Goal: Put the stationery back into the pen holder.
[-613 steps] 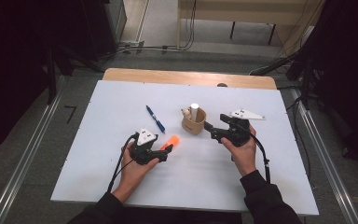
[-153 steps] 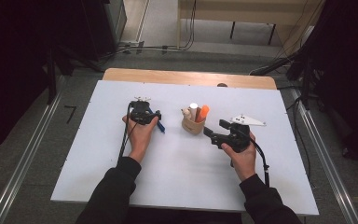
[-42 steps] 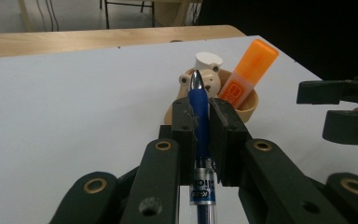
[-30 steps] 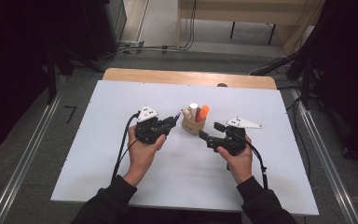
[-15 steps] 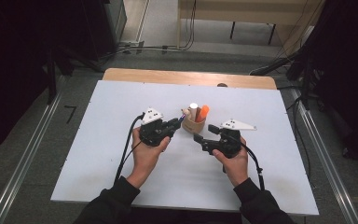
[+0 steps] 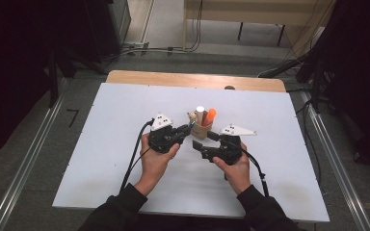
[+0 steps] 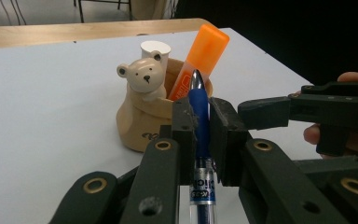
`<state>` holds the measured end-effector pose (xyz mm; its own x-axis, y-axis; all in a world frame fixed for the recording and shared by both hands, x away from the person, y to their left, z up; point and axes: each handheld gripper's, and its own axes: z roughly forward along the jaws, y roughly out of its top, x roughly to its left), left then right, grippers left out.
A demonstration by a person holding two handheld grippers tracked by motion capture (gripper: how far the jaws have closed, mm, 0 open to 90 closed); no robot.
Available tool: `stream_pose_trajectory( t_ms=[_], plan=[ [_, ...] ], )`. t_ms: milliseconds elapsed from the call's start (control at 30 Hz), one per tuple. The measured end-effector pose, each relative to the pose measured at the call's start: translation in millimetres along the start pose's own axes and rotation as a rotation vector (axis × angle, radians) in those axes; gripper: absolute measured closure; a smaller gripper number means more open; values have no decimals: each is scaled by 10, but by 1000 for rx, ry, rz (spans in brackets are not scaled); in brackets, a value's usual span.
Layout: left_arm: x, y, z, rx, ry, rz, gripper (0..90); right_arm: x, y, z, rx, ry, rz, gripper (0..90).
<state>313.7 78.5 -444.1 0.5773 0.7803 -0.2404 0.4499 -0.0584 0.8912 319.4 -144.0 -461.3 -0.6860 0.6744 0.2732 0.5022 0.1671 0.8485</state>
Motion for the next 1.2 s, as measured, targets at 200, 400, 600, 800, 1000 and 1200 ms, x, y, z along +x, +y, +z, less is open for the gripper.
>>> stream_pose_trajectory(
  t_ms=[200, 400, 600, 800, 1000, 1200],
  plan=[
    [-18, -20, 22, 6, -6, -2, 814, 60, -12, 60, 8, 35, 4, 252],
    [-46, -33, 32, 5, -13, 0, 814, 111, -24, 114, 20, 57, -1, 267],
    [-73, -49, 52, 8, -16, 4, 814, 149, -37, 161, 30, 73, -3, 275],
    [-105, -77, 75, 12, -23, 12, 814, 171, -46, 196, 36, 87, 0, 289],
    [-145, -84, 76, 6, -36, 13, 814, 179, -58, 228, 42, 111, 5, 324],
    [-144, -70, 52, -14, -35, 4, 813, 179, -62, 231, 51, 154, 2, 486]
  ],
)
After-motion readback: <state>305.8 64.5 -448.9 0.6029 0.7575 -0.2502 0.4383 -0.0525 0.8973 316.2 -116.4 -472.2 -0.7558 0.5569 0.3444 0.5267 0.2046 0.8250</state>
